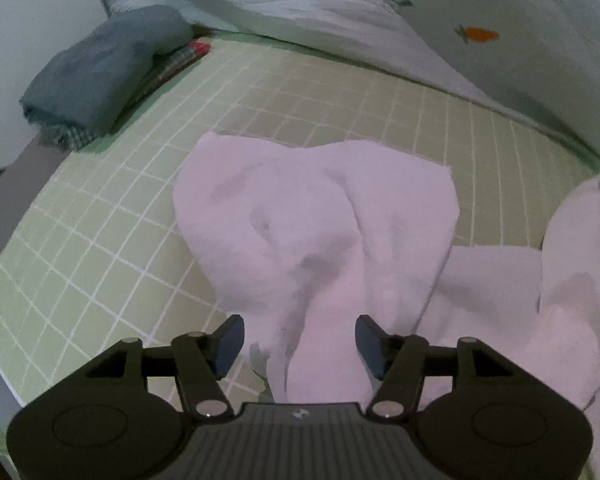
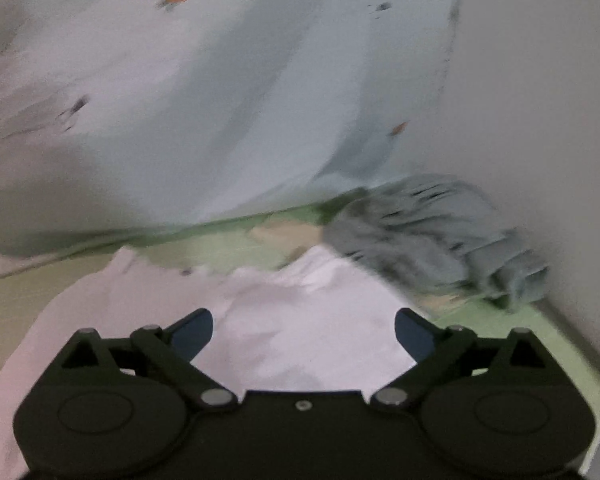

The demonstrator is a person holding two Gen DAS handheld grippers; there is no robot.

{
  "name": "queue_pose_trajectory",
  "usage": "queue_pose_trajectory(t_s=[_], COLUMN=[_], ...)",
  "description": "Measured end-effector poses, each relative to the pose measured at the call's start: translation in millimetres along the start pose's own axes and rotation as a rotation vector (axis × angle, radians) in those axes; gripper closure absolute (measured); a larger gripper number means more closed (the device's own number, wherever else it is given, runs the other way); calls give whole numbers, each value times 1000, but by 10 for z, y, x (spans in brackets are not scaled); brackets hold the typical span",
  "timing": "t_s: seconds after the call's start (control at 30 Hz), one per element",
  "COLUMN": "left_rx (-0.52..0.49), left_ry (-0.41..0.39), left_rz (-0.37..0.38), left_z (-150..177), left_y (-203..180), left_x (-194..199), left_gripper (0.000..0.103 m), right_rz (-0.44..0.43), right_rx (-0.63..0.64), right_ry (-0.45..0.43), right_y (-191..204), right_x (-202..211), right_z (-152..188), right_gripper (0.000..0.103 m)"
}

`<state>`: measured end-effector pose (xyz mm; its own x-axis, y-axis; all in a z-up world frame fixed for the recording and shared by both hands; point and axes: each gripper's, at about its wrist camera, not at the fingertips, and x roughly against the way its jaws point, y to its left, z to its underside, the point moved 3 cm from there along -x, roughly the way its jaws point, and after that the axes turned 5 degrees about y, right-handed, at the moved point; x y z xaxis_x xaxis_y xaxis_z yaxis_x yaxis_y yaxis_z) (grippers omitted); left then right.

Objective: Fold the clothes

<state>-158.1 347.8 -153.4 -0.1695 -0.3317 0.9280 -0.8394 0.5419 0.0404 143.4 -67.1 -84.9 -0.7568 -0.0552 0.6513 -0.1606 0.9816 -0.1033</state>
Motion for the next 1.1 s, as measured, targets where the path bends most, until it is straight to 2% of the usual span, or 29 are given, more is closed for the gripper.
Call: queue_pose_trajectory(t_s=[0.1,0.2,0.4,0.5,0.53,0.57,0.6,0.63,0.67,0.73,0.77,0.8,0.83,0.97,1.1], left_rx=[5,20,-11,-18,-19,-20,-24,-28,-32,7,30,61,83,123,155], left_ry=[18,39,48,47,46,45,41,36,31,41,45,45,38,-2,-4], left_rz=[13,32,128,179,197,214,221,225,230,212,207,231,245,259,276], left_z=[6,4,88,130,144,158,161,163,165,153,145,152,170,297,529], left_y=[25,66,96,118,126,134,132,128,124,176,216,274,329,496,612], left_x=[-47,-100,-127,-132,-133,-133,-142,-152,-162,-198,-210,-189,-138,129,384], left_gripper=[40,39,35,36,37,44,50,63,80,101,102,102,102,102,102], right_rz=[-107,-238,-442,-534,-557,-580,-602,-617,-632,-663,-676,-677,-679,-715,-708], right_rx=[7,-52,-194,-222,-222,-221,-220,-227,-248,-299,-319,-327,-325,-287,-274], right_ry=[54,156,346,408,429,451,474,496,516,549,544,521,490,347,281], right_y=[220,475,855,1048,1130,1212,1295,1355,1396,1452,1455,1440,1417,1174,849], right_x=[-4,65,176,198,178,151,124,83,41,-18,-21,1,64,470,746], right_z=[143,453,1013,1170,1209,1245,1281,1302,1321,1347,1341,1324,1290,1129,1052], right_gripper=[4,4,4,6,11,14,25,40,48,77,84,97,99,100,100])
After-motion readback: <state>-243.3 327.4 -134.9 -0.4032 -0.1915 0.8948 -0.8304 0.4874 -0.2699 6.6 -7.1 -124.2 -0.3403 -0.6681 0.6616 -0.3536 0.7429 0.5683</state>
